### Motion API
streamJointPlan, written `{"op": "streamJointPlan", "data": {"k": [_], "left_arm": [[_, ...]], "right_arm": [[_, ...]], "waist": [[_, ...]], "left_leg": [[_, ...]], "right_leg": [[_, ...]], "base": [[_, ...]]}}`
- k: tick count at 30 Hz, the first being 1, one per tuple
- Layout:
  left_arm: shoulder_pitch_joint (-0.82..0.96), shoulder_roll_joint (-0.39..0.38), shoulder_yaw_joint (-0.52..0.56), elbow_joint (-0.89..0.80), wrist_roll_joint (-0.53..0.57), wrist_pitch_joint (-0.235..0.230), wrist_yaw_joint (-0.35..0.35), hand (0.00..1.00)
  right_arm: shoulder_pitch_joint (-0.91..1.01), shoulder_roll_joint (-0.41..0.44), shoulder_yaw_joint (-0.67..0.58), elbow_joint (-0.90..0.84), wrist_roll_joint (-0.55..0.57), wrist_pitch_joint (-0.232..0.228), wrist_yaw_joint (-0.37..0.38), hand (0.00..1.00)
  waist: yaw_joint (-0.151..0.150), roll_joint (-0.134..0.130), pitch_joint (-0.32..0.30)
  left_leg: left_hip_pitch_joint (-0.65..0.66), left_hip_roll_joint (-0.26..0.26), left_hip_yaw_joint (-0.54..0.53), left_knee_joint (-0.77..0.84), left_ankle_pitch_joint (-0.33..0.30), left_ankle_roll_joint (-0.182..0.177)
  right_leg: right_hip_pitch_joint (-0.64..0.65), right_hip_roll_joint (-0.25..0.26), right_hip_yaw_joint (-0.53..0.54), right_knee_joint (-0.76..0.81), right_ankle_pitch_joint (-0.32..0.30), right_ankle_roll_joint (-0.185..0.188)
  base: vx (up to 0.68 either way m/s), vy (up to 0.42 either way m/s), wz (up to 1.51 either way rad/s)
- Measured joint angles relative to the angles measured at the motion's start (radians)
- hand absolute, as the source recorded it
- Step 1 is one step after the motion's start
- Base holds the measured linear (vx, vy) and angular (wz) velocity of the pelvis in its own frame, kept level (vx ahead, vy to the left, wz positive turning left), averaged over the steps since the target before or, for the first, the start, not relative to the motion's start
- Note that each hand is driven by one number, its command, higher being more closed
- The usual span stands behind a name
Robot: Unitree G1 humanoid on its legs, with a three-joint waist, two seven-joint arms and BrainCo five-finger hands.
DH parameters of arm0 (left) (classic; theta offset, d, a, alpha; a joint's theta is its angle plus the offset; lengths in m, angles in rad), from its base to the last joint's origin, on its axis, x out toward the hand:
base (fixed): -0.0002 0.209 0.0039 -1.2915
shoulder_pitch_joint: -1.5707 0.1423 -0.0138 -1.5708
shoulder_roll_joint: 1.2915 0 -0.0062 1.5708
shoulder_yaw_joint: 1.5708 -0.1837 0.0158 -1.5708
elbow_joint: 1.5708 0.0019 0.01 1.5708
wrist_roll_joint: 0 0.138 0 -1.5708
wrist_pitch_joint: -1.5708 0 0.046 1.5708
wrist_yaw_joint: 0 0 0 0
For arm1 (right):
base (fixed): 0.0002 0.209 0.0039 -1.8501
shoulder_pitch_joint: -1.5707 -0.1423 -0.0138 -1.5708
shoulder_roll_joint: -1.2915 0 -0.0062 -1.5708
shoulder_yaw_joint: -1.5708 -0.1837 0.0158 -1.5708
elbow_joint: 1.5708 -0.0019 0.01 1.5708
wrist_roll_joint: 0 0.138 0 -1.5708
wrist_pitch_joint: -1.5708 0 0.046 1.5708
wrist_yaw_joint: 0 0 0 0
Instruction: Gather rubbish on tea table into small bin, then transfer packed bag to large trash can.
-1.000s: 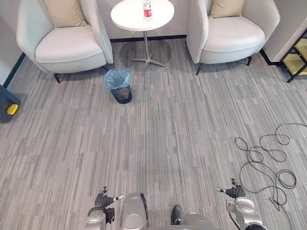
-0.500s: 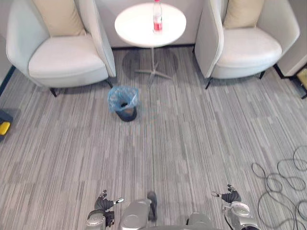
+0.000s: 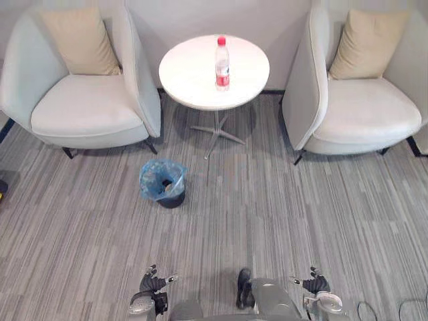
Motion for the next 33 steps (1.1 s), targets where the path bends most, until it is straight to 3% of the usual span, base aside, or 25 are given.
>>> {"op": "streamJointPlan", "data": {"k": [1,3,5,7,8,9,10,11,12,14,16,17,19,21,24,25,26,27,28,29,31,33], "left_arm": [[-0.004,-0.012,0.000,-0.021,-0.001,0.000,0.000,0.00],[-0.005,-0.023,-0.002,-0.042,-0.006,-0.002,0.000,0.00],[-0.005,-0.023,-0.003,-0.039,-0.015,-0.001,0.001,0.00],[-0.005,-0.020,-0.004,-0.039,-0.027,-0.002,0.002,0.00],[-0.003,-0.023,-0.009,-0.037,-0.034,-0.002,0.002,0.00],[0.011,-0.024,-0.010,-0.033,-0.035,-0.002,0.002,0.00],[0.020,-0.020,-0.009,-0.029,-0.036,-0.002,0.002,0.00],[0.026,-0.007,-0.005,-0.021,-0.039,-0.002,0.005,0.00],[0.015,0.012,-0.005,-0.006,-0.039,-0.003,0.004,0.00],[0.008,0.013,-0.005,0.007,-0.039,-0.002,0.005,0.00],[0.012,0.020,-0.010,0.015,-0.039,0.000,0.004,0.00],[0.016,0.021,-0.015,0.015,-0.039,0.000,0.003,0.00],[0.019,0.025,-0.025,0.015,-0.039,0.000,0.003,0.00],[0.016,0.029,-0.026,0.014,-0.039,0.000,0.003,0.00],[0.014,0.033,-0.024,0.014,-0.040,0.000,0.005,0.00],[0.011,0.033,-0.024,0.015,-0.043,0.000,0.006,0.00],[0.011,0.033,-0.024,0.016,-0.043,0.000,0.007,0.00],[0.013,0.042,-0.026,0.015,-0.043,-0.001,0.006,0.00],[0.000,0.037,-0.026,0.028,-0.043,-0.001,0.006,0.00],[-0.006,0.028,-0.026,0.037,-0.042,-0.001,0.004,0.00],[-0.002,0.026,-0.022,0.045,-0.042,-0.001,0.003,0.00],[-0.007,-0.003,-0.003,0.038,-0.041,-0.002,0.001,0.00]], "right_arm": [[0.006,0.011,0.000,-0.019,0.020,0.000,-0.001,0.00],[-0.003,0.017,-0.001,-0.034,0.030,-0.003,-0.002,0.00],[-0.013,0.014,-0.012,-0.028,0.034,-0.002,-0.004,0.00],[-0.025,0.012,-0.030,-0.017,0.034,0.000,-0.017,0.00],[-0.025,0.002,-0.038,0.001,0.034,0.000,-0.019,0.00],[-0.026,-0.013,-0.034,0.023,0.033,0.002,-0.018,0.00],[-0.028,-0.014,-0.028,0.030,0.033,0.005,-0.019,0.00],[-0.028,-0.004,-0.026,0.036,0.031,0.006,-0.018,0.00],[-0.026,-0.008,-0.029,0.048,0.026,0.006,-0.018,0.00],[-0.039,-0.018,-0.029,0.058,0.020,0.007,-0.017,0.00],[-0.044,-0.018,-0.027,0.058,0.015,0.007,-0.015,0.00],[-0.041,-0.018,-0.024,0.059,0.015,0.007,-0.014,0.00],[-0.037,-0.018,-0.009,0.059,0.014,0.007,-0.012,0.00],[-0.036,-0.018,0.000,0.059,0.014,0.006,-0.011,0.00],[-0.034,-0.022,0.000,0.059,0.014,0.006,-0.011,0.00],[-0.029,-0.023,0.000,0.058,0.014,0.006,-0.011,0.00],[-0.025,-0.024,0.000,0.057,0.014,0.006,-0.011,0.00],[-0.006,-0.024,0.001,0.057,0.015,0.007,-0.011,0.00],[0.016,-0.033,-0.003,0.064,0.015,0.006,-0.012,0.00],[0.012,-0.040,-0.008,0.072,0.015,0.008,-0.013,0.00],[-0.013,-0.048,-0.013,0.076,0.016,0.008,-0.014,0.00],[-0.001,-0.026,-0.029,0.060,0.017,0.006,-0.014,0.00]], "waist": [[0.015,-0.008,0.005],[0.025,-0.014,0.005],[0.044,-0.021,0.008],[0.053,-0.021,0.010],[0.064,-0.015,0.006],[0.070,0.006,0.000],[0.070,0.005,-0.003],[0.067,-0.018,-0.016],[0.067,-0.038,-0.021],[0.069,-0.039,-0.022],[0.063,-0.043,-0.021],[0.063,-0.043,-0.021],[0.063,-0.043,-0.020],[0.051,-0.037,-0.017],[0.027,-0.024,-0.011],[0.006,-0.012,-0.004],[0.005,-0.014,-0.005],[0.005,-0.042,-0.016],[0.003,-0.041,-0.011],[0.010,-0.019,-0.015],[0.006,-0.010,-0.017],[0.008,-0.004,-0.011]], "left_leg": [[-0.064,0.026,0.044,0.086,-0.013,0.022],[-0.173,0.039,0.102,0.068,-0.039,0.064],[-0.224,0.019,0.143,-0.098,-0.052,0.086],[-0.243,-0.045,0.139,-0.352,-0.041,0.083],[-0.233,-0.082,0.129,-0.544,0.008,0.059],[-0.222,-0.090,0.123,-0.641,0.114,0.081],[-0.220,-0.093,0.120,-0.632,0.152,0.120],[-0.229,-0.129,0.126,-0.588,0.102,0.160],[-0.240,-0.150,0.140,-0.556,0.054,0.170],[-0.218,-0.163,0.162,-0.550,0.020,0.190],[-0.147,-0.180,0.179,-0.570,-0.017,0.206],[-0.085,-0.191,0.180,-0.586,-0.044,0.216],[0.022,-0.200,0.178,-0.620,-0.079,0.222],[0.101,-0.195,0.152,-0.673,-0.080,0.221],[0.169,-0.161,0.113,-0.707,-0.079,0.220],[0.197,-0.140,0.079,-0.712,-0.079,0.220],[0.211,-0.133,0.072,-0.722,-0.079,0.220],[0.232,-0.131,0.055,-0.734,-0.079,0.173],[0.251,-0.124,0.013,-0.740,-0.103,0.121],[0.251,-0.099,0.004,-0.739,-0.106,0.113],[0.239,-0.067,-0.021,-0.721,-0.081,0.071],[0.128,-0.025,-0.046,-0.466,-0.042,0.004]], "right_leg": [[0.068,0.004,0.000,-0.037,-0.015,-0.002],[0.149,-0.002,0.004,-0.090,-0.031,0.003],[0.192,-0.013,0.028,-0.125,-0.036,0.015],[0.230,-0.043,0.036,-0.150,-0.052,0.043],[0.254,-0.059,0.052,-0.168,-0.066,0.067],[0.269,-0.055,0.074,-0.174,-0.089,0.098],[0.274,-0.060,0.086,-0.170,-0.104,0.107],[0.284,-0.096,0.088,-0.157,-0.132,0.134],[0.271,-0.127,0.103,-0.123,-0.148,0.148],[0.203,-0.151,0.164,0.043,-0.145,0.157],[0.110,-0.177,0.221,0.299,-0.087,0.264],[0.062,-0.195,0.233,0.463,-0.048,0.335],[-0.012,-0.225,0.172,0.650,-0.088,0.269],[-0.073,-0.230,0.081,0.664,-0.123,0.210],[-0.173,-0.192,0.022,0.533,-0.143,0.178],[-0.209,-0.164,0.035,0.390,-0.131,0.174],[-0.217,-0.152,0.053,0.312,-0.110,0.175],[-0.211,-0.135,0.093,0.118,-0.004,0.186],[-0.203,-0.130,0.099,0.089,0.141,0.122],[-0.208,-0.108,0.097,0.100,0.133,0.122],[-0.208,-0.087,0.075,0.114,0.075,0.102],[-0.143,-0.068,0.033,0.087,0.036,0.078]], "base": [[0.40,-0.092,0.11],[0.41,-0.048,-0.03],[0.34,0.062,-0.25],[0.33,0.131,-0.15],[0.37,0.213,-0.33],[0.39,0.246,-0.41],[0.42,0.247,-0.23],[0.46,0.219,-0.07],[0.47,0.191,-0.03],[0.54,0.265,-0.17],[0.44,0.202,-0.11],[0.46,0.116,-0.05],[0.49,0.082,0.05],[0.38,-0.010,0.30],[0.40,-0.119,0.47],[0.48,-0.229,0.57],[0.50,-0.280,0.78],[0.43,-0.279,0.74],[0.44,-0.278,0.58],[0.33,-0.216,0.28],[0.30,-0.239,0.14],[0.38,-0.329,0.46]]}}
